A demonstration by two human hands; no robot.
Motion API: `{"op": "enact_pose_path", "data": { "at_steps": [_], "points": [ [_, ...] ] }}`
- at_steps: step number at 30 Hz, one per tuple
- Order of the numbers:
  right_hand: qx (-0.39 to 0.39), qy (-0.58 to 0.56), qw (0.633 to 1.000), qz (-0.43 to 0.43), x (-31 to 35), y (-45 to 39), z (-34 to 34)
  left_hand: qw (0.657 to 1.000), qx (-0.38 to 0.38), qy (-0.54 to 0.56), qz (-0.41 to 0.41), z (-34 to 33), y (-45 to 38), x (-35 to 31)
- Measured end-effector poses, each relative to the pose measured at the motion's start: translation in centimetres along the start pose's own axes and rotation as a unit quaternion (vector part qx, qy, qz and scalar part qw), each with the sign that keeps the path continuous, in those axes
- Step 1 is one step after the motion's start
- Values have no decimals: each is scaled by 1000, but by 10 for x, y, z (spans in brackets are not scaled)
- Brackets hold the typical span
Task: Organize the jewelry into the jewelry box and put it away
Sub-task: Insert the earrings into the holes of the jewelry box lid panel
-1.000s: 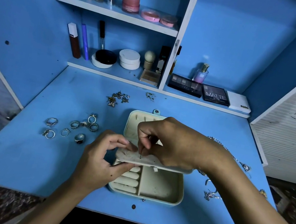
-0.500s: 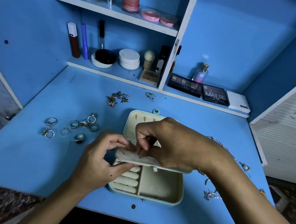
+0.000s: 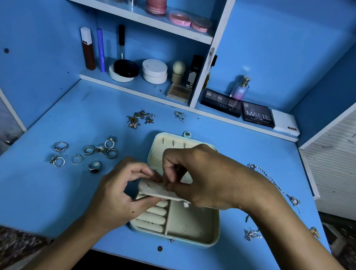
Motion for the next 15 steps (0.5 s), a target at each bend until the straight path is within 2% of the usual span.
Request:
{"op": "enact_pose_path", "data": {
  "at_steps": [15],
  "points": [
    [11, 16, 1000, -20, 3, 0, -6, 1000, -7, -12, -21, 0, 2, 2]
  ]
}}
Point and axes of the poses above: each hand's wrist, its own y-axis away from the middle knuckle, its own z-axis out of the back of the hand, x = y × z, the point moved 6 cm from there along -y, towards the middle knuckle, and after that the axes turned 14 degrees about z, right-handed, at the moved point
